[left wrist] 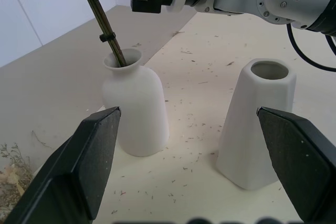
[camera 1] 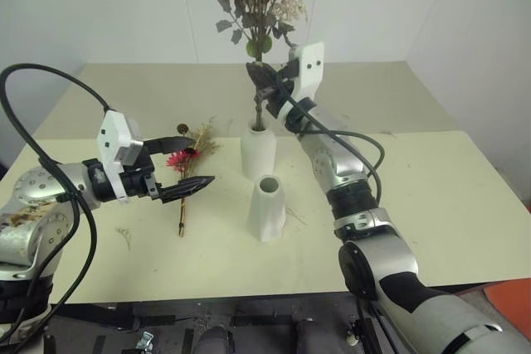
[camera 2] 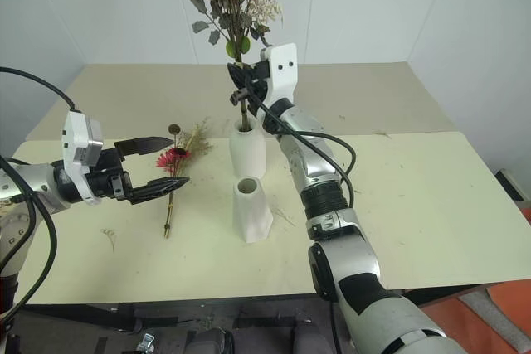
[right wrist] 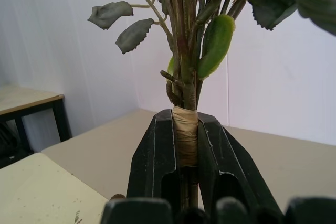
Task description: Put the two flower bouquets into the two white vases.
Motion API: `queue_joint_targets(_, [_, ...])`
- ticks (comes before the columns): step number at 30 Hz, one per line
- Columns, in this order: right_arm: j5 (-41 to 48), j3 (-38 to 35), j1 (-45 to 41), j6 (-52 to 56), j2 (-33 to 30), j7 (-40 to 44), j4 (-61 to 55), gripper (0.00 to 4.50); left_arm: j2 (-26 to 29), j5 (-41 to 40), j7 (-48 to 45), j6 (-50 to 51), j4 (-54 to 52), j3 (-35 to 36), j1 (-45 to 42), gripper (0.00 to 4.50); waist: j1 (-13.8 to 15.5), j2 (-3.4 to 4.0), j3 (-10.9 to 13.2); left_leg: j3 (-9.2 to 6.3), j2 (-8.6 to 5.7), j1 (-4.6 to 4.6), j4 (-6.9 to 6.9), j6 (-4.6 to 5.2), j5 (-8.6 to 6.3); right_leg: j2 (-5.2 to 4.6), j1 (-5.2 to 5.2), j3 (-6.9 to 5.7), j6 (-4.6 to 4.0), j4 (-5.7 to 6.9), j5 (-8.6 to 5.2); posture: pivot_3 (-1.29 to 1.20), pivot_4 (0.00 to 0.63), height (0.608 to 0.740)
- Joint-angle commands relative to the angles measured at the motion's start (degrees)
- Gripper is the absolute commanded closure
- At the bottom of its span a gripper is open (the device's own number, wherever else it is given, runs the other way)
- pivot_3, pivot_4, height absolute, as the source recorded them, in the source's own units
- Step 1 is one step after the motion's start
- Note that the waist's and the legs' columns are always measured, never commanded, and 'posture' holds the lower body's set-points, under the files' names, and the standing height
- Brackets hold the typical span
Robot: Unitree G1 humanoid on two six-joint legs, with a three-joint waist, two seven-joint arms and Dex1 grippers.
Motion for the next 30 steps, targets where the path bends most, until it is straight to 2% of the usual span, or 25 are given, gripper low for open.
queue_joint_targets(1, [-0.20, 0.39, 0.11, -0.05, -0.41, 0.59, -3.44, 4.27, 1.02, -0.86, -0.29, -0.34, -1.45, 1.89, -0.27, 0.00, 0.00, 0.00, 0.00, 0.00, 0.00, 0.00, 0.00, 0.00, 0.00, 0.00, 0.00, 0.00, 0.00, -0.01, 0.00, 0.00, 0.150, 0.740])
queue_joint_targets(2, [-0.34, 0.56, 0.36, 0.20, -0.43, 0.66, -3.66, 4.27, 1.01, -0.89, -0.31, -0.35, -1.45, 1.88, -0.26, 0.00, 0.01, 0.00, 0.00, 0.00, 0.00, 0.00, 0.00, 0.00, 0.00, 0.00, 0.00, 0.00, 0.00, -0.01, 0.00, 0.00, 0.150, 0.740])
queue_joint_targets(4, [-0.84, 1.31, 1.33, 0.68, -0.50, 0.90, -4.46, 3.51, 0.97, -1.00, -0.40, -0.43, -1.53, 1.91, -0.14, 0.00, 0.01, 0.00, 0.00, 0.00, 0.00, 0.00, 0.00, 0.00, 0.00, 0.00, 0.00, 0.00, 0.00, 0.00, 0.00, 0.00, 0.150, 0.740])
queue_joint_targets(9, [-0.98, 2.08, 3.09, 1.72, -0.78, 0.86, -6.43, 1.96, 0.83, -1.01, -0.66, -0.66, -1.52, 1.89, 0.05, 0.00, 0.00, 0.00, 0.00, 0.00, 0.00, 0.00, 0.00, 0.00, 0.00, 0.00, 0.00, 0.00, 0.00, -0.01, 0.00, 0.00, 0.150, 0.740])
queue_joint_targets(12, [-1.08, 2.67, 4.51, 2.93, -1.34, 1.14, -8.83, 0.84, 0.77, -1.02, -0.96, -0.84, -1.45, 1.86, 0.08, 0.00, 0.02, 0.00, 0.00, 0.00, 0.00, 0.00, -0.01, 0.00, 0.00, 0.00, -0.01, 0.00, 0.00, 0.00, 0.00, 0.00, 0.150, 0.740])
queue_joint_targets(15, [-0.83, 3.72, 6.93, 6.43, -3.06, 2.51, -13.74, 0.03, 0.68, -0.96, -1.19, -0.98, -1.33, 1.78, -0.04, 0.00, 0.08, 0.00, 0.00, 0.00, 0.00, -0.01, 0.00, 0.00, 0.00, 0.00, -0.01, 0.00, 0.00, -0.01, 0.00, 0.00, 0.150, 0.740])
queue_joint_targets(25, [0.68, 4.82, 14.85, 19.03, -14.61, 8.76, -31.12, 0.03, 0.52, 0.59, -0.39, -1.16, -0.41, 1.15, 0.20, 0.00, 0.17, 0.00, 0.00, -0.01, -0.01, 0.00, 0.01, 0.00, 0.00, 0.00, 0.00, 0.00, 0.00, -0.09, 0.00, 0.00, 0.150, 0.740])
queue_joint_targets(30, [3.15, 3.61, 17.97, 27.16, -27.29, 16.92, -38.36, 0.03, 1.28, 4.07, 1.50, -1.33, 0.44, 0.49, 1.88, 0.00, 0.36, -0.01, 0.00, 0.00, -0.01, -0.01, 0.01, 0.00, 0.00, -0.01, 0.02, 0.00, 0.00, -0.17, -0.01, 0.00, 0.150, 0.740])
